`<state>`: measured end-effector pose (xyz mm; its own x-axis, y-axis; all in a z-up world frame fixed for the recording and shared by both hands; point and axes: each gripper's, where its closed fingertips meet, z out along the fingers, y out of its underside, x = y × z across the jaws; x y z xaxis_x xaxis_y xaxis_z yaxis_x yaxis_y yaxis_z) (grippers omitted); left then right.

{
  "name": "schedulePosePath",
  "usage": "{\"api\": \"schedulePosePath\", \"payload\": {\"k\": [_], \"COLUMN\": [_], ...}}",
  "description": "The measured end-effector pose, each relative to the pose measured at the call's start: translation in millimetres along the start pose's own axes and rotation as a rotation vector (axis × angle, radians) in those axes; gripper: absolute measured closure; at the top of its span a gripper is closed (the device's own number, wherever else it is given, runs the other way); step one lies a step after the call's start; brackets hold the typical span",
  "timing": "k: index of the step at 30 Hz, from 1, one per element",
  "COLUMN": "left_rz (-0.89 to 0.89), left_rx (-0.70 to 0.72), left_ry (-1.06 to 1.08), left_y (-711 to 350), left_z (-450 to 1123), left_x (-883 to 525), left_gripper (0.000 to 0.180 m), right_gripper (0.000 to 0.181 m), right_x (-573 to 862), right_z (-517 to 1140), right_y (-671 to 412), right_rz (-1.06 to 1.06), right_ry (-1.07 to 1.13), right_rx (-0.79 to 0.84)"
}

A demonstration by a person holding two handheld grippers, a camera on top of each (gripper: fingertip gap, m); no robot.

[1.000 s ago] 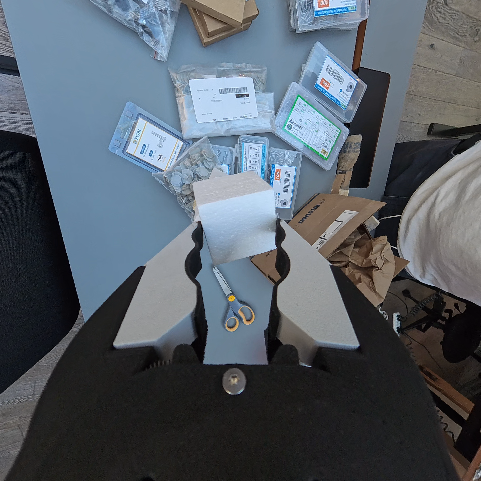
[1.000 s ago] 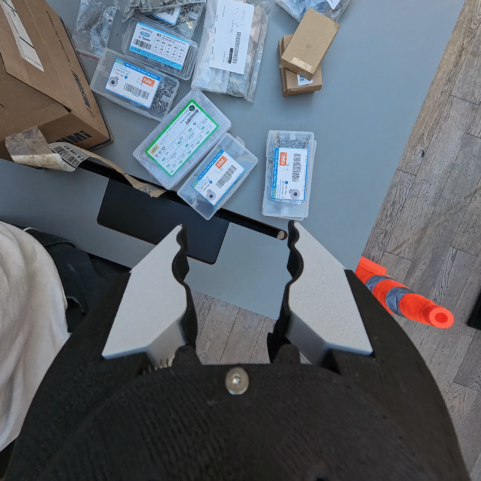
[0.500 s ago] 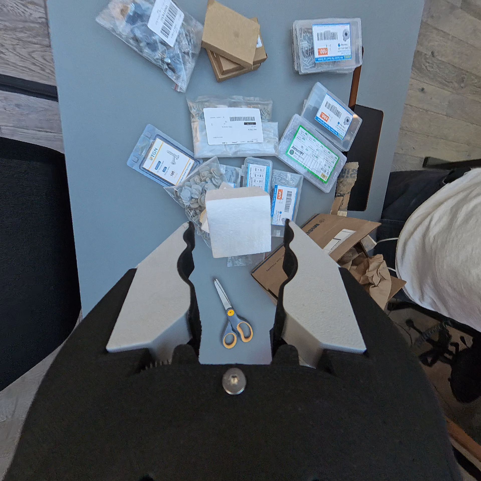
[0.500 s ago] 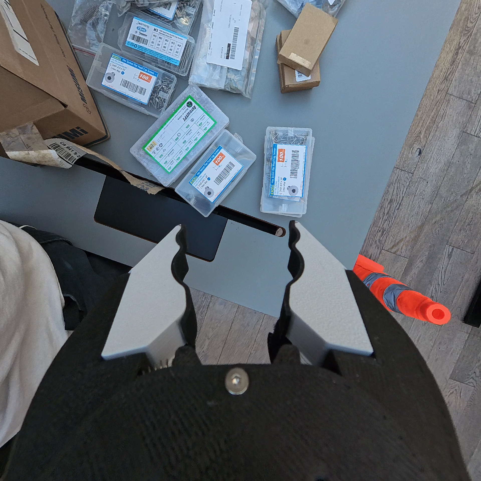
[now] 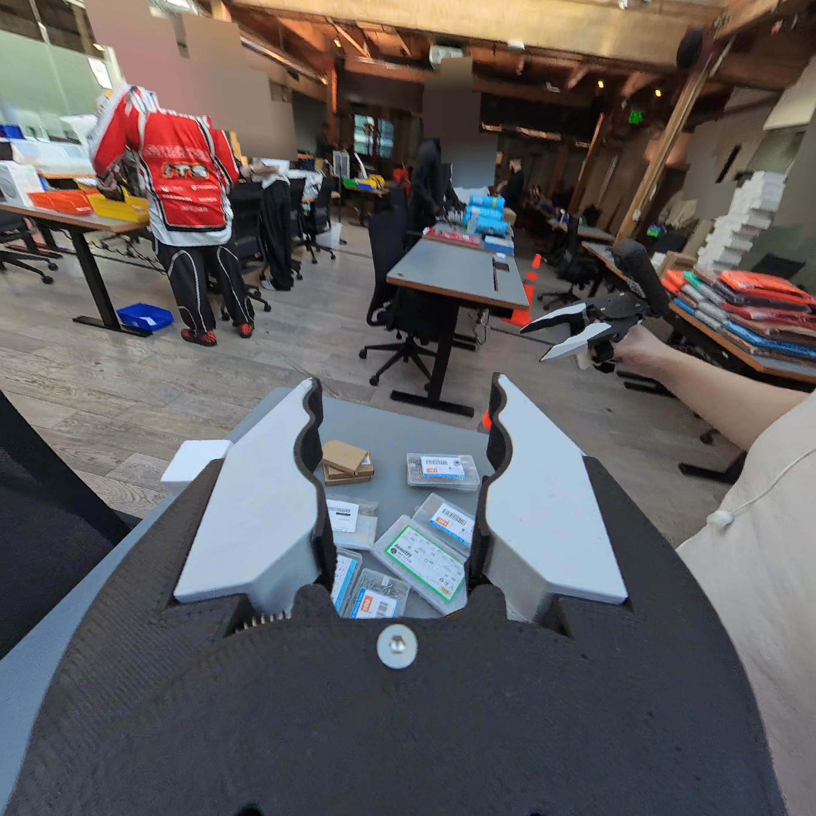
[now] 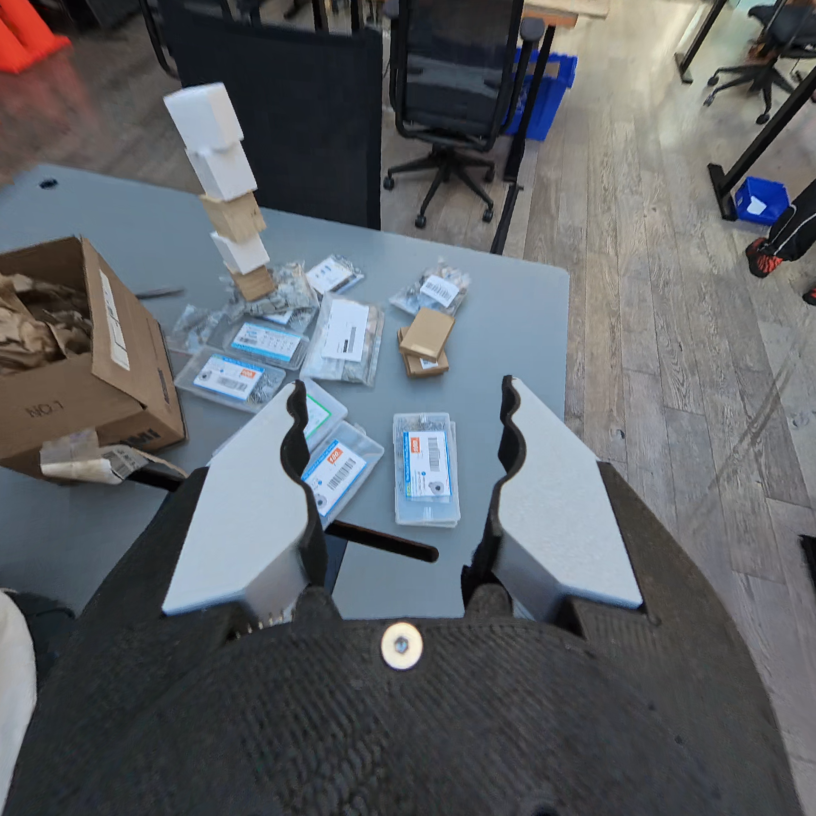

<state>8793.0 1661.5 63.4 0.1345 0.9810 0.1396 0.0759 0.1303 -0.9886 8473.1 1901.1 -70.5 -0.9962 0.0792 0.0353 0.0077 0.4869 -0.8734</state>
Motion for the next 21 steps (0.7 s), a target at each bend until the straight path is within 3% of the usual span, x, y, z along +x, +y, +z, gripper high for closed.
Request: {"api": "schedulePosePath", "payload": {"k": [4, 10, 15, 21], "left_rz": [-0.012, -0.054, -0.022, -0.018], "left_rx": [0.105, 0.133, 0.169, 0.151], "left_ry": [-0.139, -0.065, -0.12, -0.157], "left_y": [20, 15, 7, 25], "left_z": [-34, -55, -84, -123], "left_x": [55, 119, 152, 175], "left_gripper": [0.095, 0.087, 0.095, 0.103], "right_gripper": [0.083, 0.058, 0.059, 0.077], "right_x": [-1, -34, -85, -127], "right_z": [3, 27, 40, 7], "right_y": [-35, -66, -56, -35], "right_rz": [0.07, 0.003, -0.012, 0.02], "right_ry": [-0.065, -0.163, -0.226, -0.144], "right_rx": [0.182, 0.296, 0.253, 0.251]}}
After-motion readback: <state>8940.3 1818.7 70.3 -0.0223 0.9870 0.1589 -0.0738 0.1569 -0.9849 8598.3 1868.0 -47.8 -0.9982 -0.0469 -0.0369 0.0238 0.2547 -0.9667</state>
